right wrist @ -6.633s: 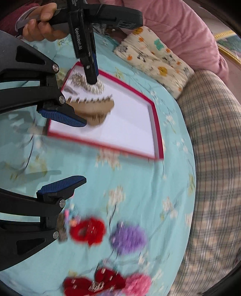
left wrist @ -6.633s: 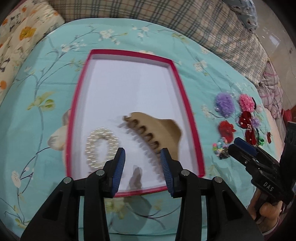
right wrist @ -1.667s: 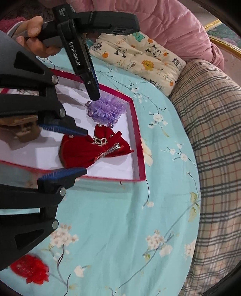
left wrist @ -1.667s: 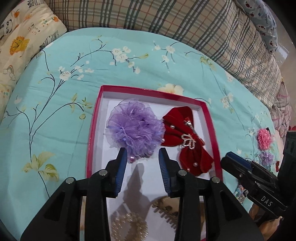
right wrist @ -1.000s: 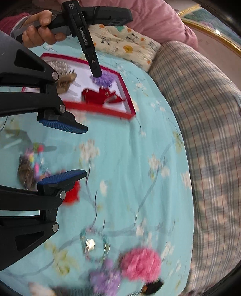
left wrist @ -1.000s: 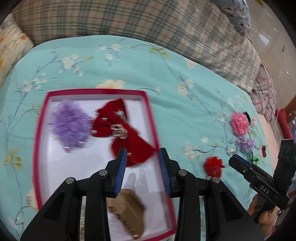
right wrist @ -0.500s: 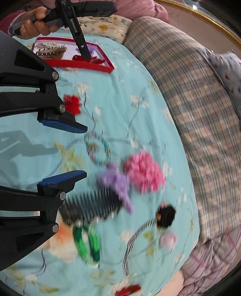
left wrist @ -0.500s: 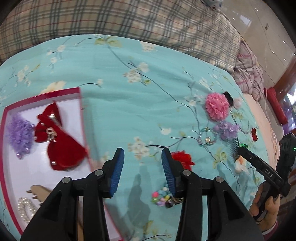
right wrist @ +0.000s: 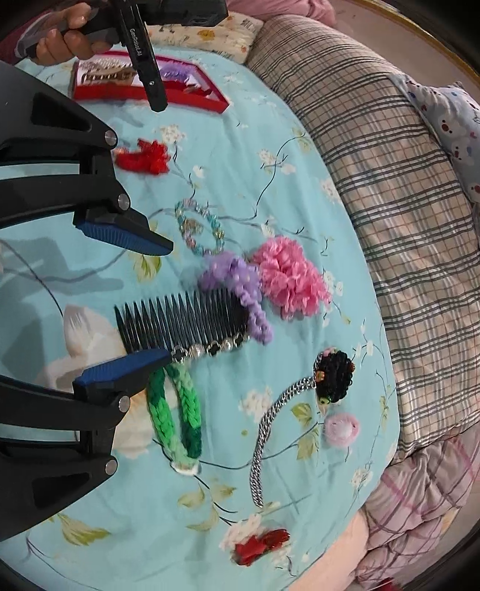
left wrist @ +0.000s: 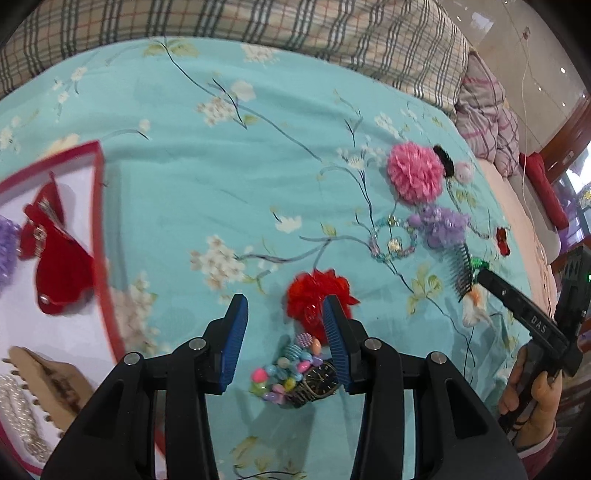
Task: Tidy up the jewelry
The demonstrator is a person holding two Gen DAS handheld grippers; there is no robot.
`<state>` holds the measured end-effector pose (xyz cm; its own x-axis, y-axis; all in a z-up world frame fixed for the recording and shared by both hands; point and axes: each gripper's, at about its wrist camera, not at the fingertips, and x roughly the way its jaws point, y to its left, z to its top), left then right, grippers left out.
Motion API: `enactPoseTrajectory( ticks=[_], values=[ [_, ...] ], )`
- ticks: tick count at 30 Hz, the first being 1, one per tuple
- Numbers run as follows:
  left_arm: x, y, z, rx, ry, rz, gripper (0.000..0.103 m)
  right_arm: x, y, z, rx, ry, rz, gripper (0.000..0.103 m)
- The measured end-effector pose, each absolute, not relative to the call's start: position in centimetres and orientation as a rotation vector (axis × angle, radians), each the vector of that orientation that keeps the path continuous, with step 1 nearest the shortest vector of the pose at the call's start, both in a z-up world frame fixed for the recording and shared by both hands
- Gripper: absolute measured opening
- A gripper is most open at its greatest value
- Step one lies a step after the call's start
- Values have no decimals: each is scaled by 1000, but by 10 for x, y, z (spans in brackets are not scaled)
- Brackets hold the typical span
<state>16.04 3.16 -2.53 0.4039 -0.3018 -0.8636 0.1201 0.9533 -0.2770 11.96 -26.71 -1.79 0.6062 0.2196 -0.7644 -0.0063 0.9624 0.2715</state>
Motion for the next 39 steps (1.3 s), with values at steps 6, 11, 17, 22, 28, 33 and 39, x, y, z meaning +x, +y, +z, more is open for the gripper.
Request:
enactPoseTrajectory(
  ticks=[6, 11, 17, 22, 28, 33, 39],
  values=[
    [161, 18, -45, -186, 1177, -282, 53, 138, -267, -31, 178, 954, 137, 55],
    [163, 9, -56, -187, 1198, -292, 66, 154, -269, -42, 158, 986, 132, 55],
    [167, 1, -67, -189, 1220, -301, 66, 166, -266, -47, 147, 997, 155, 49],
    [170, -2, -73, -197, 1228, -323, 20, 161, -264, -46, 151, 988, 174, 48],
    [163, 0, -59, -175, 1177, -329, 7, 144, -264, -37, 192, 983, 203, 48],
    [157, 14, -45, -187, 1140, -322, 6, 127, -260, -27, 224, 955, 213, 48],
    [144, 33, -27, -207, 1094, -307, 6, 115, -248, -9, 228, 913, 241, 48]
  ],
)
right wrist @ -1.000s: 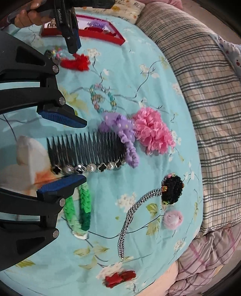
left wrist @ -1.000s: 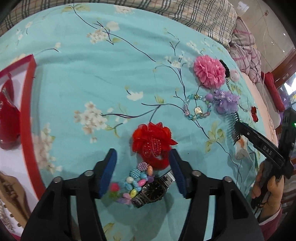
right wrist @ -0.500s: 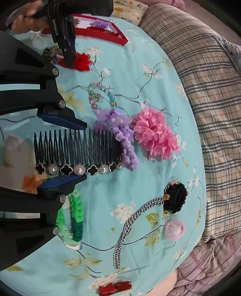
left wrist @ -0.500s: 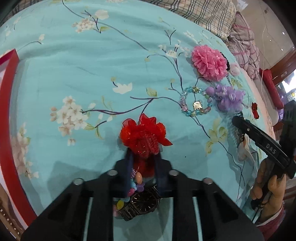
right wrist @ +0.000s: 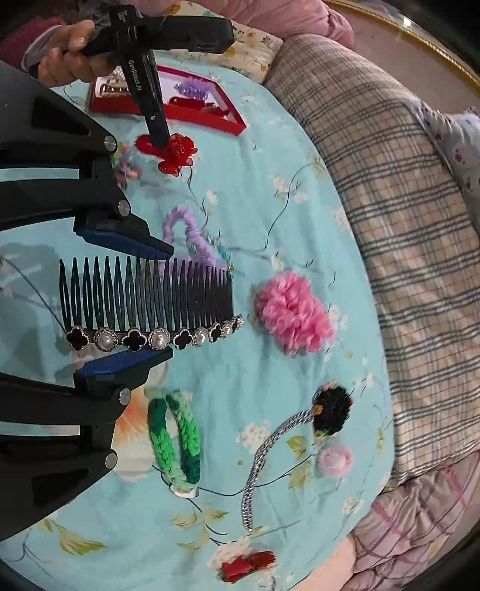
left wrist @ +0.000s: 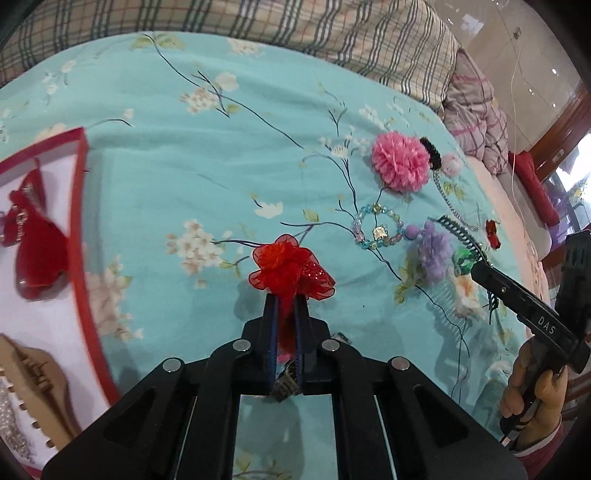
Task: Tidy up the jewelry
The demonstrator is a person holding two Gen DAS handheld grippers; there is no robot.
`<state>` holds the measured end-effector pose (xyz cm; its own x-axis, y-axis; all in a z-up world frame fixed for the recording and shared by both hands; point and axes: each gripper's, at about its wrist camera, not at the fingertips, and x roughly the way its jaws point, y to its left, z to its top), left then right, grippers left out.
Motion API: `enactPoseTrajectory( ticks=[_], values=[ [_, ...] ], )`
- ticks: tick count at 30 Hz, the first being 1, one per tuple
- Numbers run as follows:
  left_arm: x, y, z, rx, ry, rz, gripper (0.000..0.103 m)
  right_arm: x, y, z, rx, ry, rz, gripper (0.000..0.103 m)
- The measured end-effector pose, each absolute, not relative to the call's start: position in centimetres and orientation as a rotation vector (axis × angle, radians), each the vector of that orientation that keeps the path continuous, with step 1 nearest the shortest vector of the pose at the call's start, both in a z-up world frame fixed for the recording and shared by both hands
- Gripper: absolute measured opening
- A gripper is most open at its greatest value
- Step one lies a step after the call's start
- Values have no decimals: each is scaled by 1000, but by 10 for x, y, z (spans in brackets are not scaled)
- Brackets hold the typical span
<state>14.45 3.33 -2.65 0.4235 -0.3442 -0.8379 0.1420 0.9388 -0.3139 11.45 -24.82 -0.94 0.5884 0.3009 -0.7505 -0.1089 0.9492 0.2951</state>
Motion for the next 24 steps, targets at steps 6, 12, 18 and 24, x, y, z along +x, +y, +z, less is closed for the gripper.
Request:
enactPoseTrajectory(
  ticks=[6, 12, 18, 24],
  values=[
    [131, 52, -12, -225, 1058, -286, 5, 109, -225, 3, 213, 896, 282, 48],
    [118, 74, -3, -247, 1033, -257, 5, 105, -202, 10, 202, 877, 323, 48],
    [110, 93, 3, -267, 1013, -234, 5, 106, -185, 12, 196, 880, 353, 48],
    [105, 111, 7, -279, 999, -203, 5, 106, -161, 15, 184, 876, 391, 48]
  ],
)
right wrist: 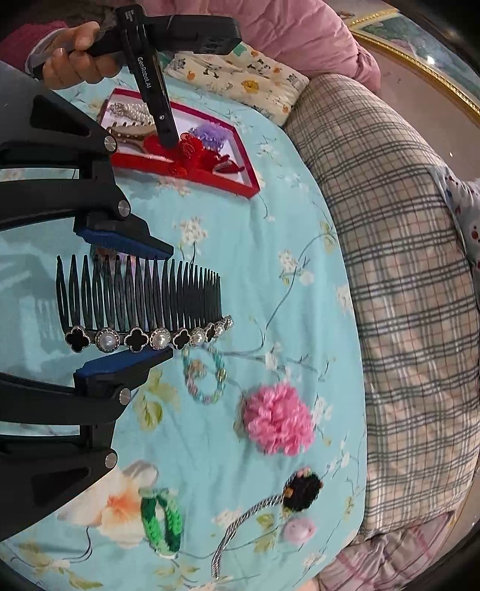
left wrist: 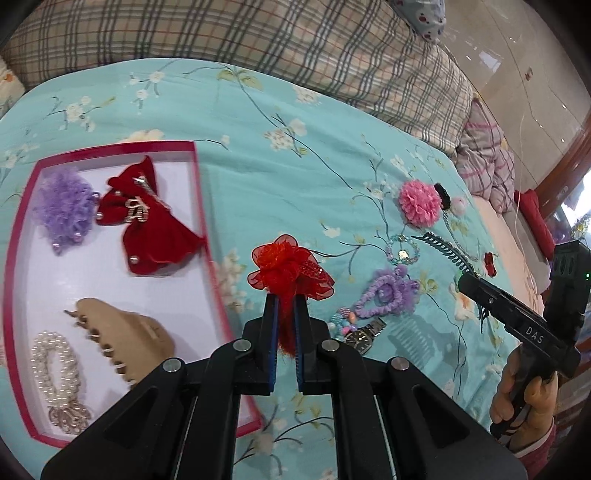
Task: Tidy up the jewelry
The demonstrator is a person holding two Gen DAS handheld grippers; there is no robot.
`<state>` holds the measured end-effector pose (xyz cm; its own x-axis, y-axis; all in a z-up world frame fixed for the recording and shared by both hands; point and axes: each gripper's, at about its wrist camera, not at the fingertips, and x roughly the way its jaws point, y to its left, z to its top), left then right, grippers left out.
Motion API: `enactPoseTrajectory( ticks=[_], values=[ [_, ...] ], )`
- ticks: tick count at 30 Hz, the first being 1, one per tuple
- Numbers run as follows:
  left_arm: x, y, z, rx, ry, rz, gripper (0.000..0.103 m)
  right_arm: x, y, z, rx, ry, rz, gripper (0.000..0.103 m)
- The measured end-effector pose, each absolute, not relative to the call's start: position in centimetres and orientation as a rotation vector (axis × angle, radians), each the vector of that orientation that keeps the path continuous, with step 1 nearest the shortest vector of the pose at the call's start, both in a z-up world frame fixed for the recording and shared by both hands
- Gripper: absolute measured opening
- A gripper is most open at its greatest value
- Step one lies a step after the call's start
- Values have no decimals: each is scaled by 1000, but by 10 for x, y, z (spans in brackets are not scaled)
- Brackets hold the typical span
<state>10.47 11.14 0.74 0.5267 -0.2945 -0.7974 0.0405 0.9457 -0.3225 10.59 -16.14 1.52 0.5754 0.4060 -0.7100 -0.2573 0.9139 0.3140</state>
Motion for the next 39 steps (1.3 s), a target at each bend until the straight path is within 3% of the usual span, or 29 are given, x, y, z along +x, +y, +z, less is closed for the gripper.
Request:
enactPoseTrajectory(
  ticks=[17, 39],
  values=[
    [81, 203, 18, -346, 949, -58, 5, 117, -42, 27, 146, 866, 597, 48],
    [89, 291, -6, -430, 956, 84, 5, 158, 87, -4, 86, 907, 769, 48]
  ],
)
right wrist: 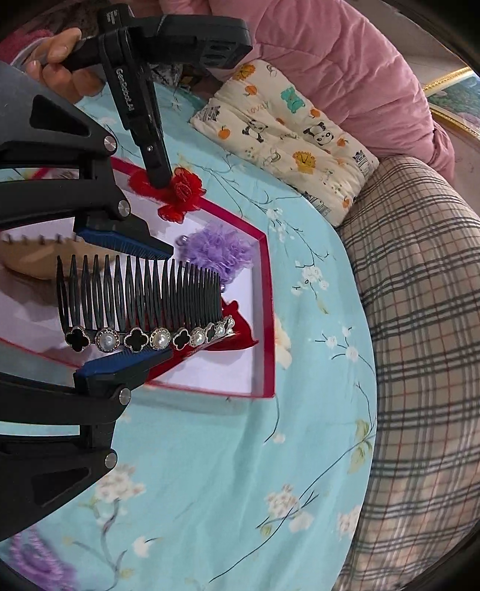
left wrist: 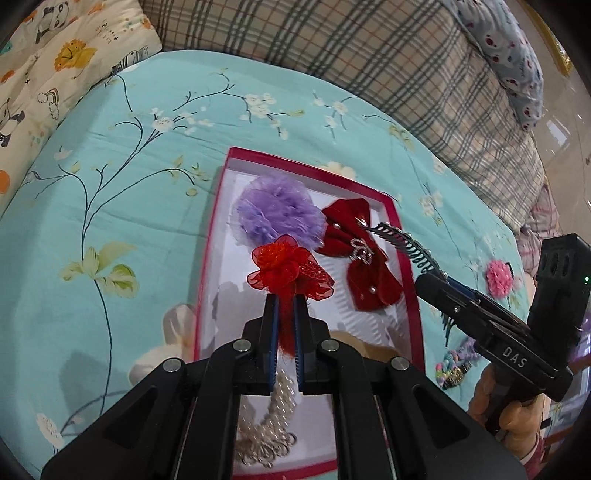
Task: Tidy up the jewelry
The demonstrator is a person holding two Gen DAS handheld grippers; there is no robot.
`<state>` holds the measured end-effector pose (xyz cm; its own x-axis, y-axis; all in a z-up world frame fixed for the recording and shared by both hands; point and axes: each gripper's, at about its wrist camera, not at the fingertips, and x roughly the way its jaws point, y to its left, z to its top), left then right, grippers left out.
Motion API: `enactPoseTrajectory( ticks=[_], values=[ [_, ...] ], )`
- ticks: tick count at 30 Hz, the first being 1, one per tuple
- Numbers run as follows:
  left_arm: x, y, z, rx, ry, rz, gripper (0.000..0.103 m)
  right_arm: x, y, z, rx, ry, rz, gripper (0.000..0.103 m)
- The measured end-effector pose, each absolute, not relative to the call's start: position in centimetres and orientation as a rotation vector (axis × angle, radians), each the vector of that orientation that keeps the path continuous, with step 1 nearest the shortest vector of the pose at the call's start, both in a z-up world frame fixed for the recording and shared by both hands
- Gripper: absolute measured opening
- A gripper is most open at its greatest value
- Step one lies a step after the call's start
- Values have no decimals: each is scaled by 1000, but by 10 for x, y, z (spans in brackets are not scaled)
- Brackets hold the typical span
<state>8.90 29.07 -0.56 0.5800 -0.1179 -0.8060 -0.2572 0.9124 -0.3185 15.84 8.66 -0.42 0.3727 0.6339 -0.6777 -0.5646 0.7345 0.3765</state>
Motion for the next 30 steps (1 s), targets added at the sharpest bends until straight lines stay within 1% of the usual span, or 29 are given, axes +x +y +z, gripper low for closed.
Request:
enactPoseTrajectory(
  ticks=[5, 16, 30],
  values=[
    [100, 297, -14, -429, 969, 98, 5, 174, 99, -13, 76, 886, 766, 48],
    [104, 304, -38, -439, 1018, 111, 5, 180, 117, -36, 31, 926, 795, 48],
    [101, 304, -45, -439, 1032, 115, 6, 176, 115, -39, 38, 941, 803, 51]
  ],
)
